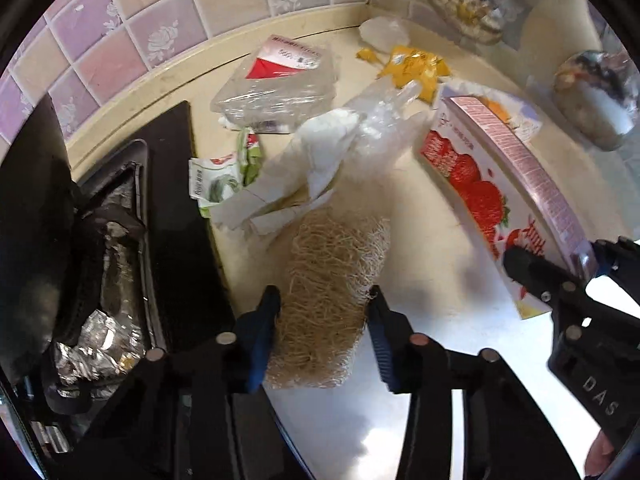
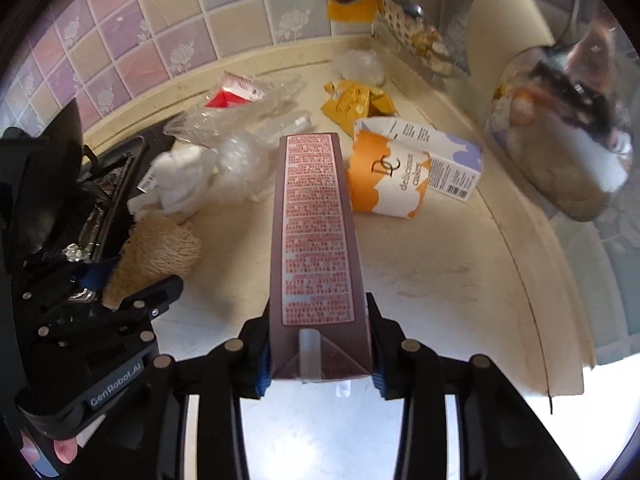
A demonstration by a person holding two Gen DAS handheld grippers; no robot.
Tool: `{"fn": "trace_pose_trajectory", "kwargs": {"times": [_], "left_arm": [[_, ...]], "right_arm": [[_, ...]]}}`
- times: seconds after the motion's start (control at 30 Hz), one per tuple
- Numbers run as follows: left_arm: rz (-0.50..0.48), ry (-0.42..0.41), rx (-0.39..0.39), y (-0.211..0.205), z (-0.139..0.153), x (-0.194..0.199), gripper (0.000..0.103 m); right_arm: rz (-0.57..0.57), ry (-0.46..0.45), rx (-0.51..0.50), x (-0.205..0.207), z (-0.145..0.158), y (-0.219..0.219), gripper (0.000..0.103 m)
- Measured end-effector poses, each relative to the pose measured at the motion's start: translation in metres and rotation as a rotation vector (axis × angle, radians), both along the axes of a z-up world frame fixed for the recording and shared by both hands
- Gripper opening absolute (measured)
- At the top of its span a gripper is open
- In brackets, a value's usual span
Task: Collect trash
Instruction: 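Grasp the pink juice carton with the right tool while the left tool grasps the loofah sponge, then carry the carton and sponge down to the trash bin and open both tools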
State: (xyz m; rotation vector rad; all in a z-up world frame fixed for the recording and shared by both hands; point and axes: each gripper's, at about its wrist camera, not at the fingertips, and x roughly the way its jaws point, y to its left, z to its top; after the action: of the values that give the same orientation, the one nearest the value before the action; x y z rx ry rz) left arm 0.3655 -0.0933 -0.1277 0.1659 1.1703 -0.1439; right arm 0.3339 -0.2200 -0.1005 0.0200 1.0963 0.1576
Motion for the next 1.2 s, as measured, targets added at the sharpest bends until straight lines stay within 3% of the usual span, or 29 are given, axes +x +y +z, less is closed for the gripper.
{"fn": "trace_pose_trajectory", "kwargs": {"times": [0.33, 0.7, 0.9, 1.2], "left_arm": [[-0.067, -0.058, -0.082, 0.002, 0.047, -0.054, 0.033], [-0.174, -0.079, -0.191, 0.029, 0.093, -0.169, 0.033], [-0.249, -0.07, -0.201, 0.04, 0.088, -0.235, 0.033], [-0.314, -0.018, -0.221, 0.052, 0.044, -0.307, 0.033]], "right_arm": [[-0.045, -0.07, 0.052, -0.051, 0.05, -0.005, 0.037], [-0.137, -0.131, 0.103, -0.175, 0.097, 0.009, 0.037], [-0.19, -0.114, 0.108, -0.247, 0.091, 0.025, 0.037], [-0.261, -0.033, 0.088, -0.33, 0.047, 0.044, 0.038]]}}
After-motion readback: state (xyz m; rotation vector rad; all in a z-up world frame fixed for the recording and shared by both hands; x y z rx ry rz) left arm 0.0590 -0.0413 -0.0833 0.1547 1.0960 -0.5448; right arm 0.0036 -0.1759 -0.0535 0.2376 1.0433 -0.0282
